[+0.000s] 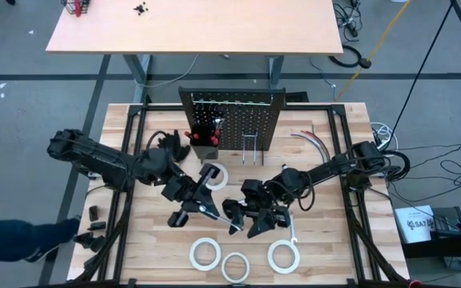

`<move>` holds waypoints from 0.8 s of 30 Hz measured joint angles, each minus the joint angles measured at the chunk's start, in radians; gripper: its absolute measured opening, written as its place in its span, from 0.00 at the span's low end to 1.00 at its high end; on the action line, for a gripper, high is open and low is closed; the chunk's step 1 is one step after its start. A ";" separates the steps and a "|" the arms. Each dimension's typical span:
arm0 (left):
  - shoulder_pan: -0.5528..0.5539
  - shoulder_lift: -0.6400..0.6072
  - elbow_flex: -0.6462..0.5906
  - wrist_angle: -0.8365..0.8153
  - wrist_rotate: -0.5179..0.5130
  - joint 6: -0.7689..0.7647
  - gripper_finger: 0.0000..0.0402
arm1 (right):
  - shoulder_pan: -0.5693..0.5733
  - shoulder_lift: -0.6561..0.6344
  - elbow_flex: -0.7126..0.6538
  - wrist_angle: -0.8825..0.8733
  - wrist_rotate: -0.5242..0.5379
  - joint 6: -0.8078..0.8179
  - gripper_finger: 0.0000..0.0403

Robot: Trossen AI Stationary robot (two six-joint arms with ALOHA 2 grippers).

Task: Hang tools onto peg board
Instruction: Hang the silver wrench on the peg board

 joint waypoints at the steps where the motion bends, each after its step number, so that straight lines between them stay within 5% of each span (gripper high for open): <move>1: 0.003 0.000 0.000 -0.003 0.018 0.000 0.01 | 0.000 0.001 0.000 -0.009 0.000 0.001 0.58; 10: 0.020 0.001 0.000 -0.015 0.146 0.001 0.01 | -0.005 0.002 0.000 -0.078 0.016 0.045 0.58; 24: 0.051 0.010 -0.001 -0.116 0.184 0.112 0.01 | 0.014 0.002 0.000 -0.148 0.091 0.086 0.56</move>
